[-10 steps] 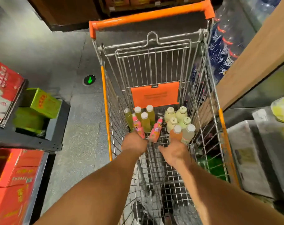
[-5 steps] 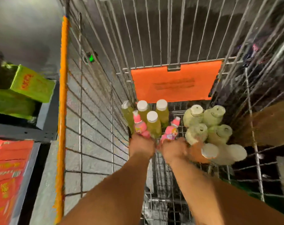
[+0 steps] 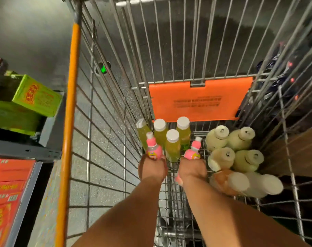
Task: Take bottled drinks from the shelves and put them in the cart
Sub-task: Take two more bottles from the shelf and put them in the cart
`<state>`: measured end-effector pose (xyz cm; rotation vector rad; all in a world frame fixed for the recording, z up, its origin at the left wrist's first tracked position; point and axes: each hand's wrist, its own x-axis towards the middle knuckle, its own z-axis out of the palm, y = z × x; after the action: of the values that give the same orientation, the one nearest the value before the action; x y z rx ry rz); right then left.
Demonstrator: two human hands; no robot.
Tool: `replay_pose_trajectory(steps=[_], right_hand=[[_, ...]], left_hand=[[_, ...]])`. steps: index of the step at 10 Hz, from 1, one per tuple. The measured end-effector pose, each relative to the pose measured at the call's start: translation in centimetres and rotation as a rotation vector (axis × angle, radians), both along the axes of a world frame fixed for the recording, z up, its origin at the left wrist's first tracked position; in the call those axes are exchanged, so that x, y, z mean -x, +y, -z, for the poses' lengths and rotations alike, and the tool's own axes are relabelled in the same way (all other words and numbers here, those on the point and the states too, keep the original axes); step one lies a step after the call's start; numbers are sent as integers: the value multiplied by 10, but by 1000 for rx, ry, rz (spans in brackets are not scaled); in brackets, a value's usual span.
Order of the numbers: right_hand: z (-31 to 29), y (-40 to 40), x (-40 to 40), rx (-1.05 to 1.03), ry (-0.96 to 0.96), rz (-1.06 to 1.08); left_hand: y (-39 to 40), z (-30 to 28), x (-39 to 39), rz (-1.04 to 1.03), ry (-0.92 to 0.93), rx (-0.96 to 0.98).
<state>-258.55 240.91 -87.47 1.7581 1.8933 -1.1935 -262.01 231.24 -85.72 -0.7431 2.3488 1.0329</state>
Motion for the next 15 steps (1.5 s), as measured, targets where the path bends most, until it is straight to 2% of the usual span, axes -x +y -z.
replay_pose_trajectory(steps=[1, 3, 4, 5, 6, 8, 10, 12, 14, 15], right_hand=[[-27, -8, -11, -77, 26, -1], [-134, -28, -32, -207, 151, -18], [-199, -33, -43, -291, 280, 138], [-274, -38, -60, -372, 384, 109], [-360, -52, -86, -553, 412, 222], [-518, -121, -176, -716, 505, 423], [-639, -185, -291, -887, 517, 445], [-706, -242, -407, -1033, 521, 540], [-734, -304, -511, -1147, 409, 654], [-743, -335, -554, -1200, 361, 724]], left_hand=[[-2, -34, -4, 5, 50, -21], [-12, -128, -14, 129, 133, -76], [-17, -181, -23, 254, 192, -111], [-27, -246, -33, 403, 297, -140], [-43, -323, -43, 557, 404, -212], [-96, -484, -90, 793, 597, -297], [-136, -594, -177, 907, 664, -472], [-157, -666, -269, 1057, 741, -564], [-184, -704, -363, 1231, 772, -600], [-193, -714, -408, 1337, 728, -697]])
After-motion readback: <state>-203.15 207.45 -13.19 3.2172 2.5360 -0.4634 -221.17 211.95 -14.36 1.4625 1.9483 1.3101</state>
